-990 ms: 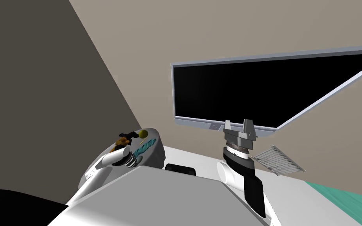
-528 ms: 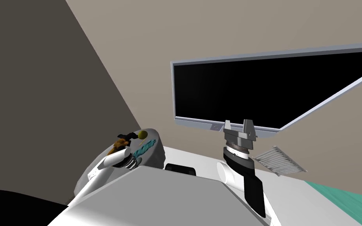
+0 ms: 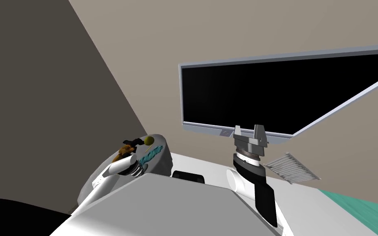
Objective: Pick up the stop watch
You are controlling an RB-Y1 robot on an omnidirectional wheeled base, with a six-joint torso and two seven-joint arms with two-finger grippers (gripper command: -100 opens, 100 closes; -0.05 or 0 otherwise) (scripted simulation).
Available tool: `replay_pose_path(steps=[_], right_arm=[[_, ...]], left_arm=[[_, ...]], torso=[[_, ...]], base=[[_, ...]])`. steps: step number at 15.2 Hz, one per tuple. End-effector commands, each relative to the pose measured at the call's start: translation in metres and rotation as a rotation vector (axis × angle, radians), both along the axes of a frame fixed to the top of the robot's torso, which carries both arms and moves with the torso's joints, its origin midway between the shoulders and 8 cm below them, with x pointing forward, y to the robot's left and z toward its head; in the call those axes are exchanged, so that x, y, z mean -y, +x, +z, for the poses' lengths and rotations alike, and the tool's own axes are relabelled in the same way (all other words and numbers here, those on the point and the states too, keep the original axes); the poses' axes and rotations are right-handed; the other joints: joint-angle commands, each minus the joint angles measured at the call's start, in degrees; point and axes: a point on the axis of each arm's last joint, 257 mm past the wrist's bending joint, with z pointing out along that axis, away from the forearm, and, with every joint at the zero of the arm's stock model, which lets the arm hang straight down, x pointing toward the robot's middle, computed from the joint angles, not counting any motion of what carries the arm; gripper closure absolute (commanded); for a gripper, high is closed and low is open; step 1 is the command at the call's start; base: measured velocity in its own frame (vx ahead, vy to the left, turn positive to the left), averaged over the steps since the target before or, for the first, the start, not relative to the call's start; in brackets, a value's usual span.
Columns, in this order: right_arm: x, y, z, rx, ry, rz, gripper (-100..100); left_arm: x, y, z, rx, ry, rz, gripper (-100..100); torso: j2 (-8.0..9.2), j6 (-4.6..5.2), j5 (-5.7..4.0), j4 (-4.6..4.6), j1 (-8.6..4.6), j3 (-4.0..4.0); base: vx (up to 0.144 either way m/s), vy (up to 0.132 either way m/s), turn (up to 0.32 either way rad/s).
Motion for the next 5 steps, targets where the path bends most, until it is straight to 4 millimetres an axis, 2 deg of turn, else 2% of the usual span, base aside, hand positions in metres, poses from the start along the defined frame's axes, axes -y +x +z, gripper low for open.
replay_pose_path(steps=[1, 4, 5], right_arm=[[0.0000, 0.0000, 0.0000, 0.000, 0.000, 0.000, 0], [0.0000, 0.0000, 0.0000, 0.000, 0.000, 0.000, 0], [0.0000, 0.0000, 0.0000, 0.000, 0.000, 0.000, 0]], left_arm=[[-0.0027, 0.0001, 0.0085, -0.002, 0.000, 0.002, 100], [-0.0054, -0.0001, 0.0181, -0.005, 0.000, 0.004, 100], [-0.0053, -0.0002, 0.0143, -0.002, 0.001, 0.002, 100]], torso=[[0.00, 0.00, 0.00, 0.00, 0.00, 0.00], [0.04, -0.01, -0.03, 0.01, -0.08, 0.02], [0.04, 0.00, -0.02, 0.01, -0.08, 0.02]], base=[[-0.008, -0.017, -0.023], [-0.009, -0.019, -0.012], [-0.005, -0.008, -0.002]])
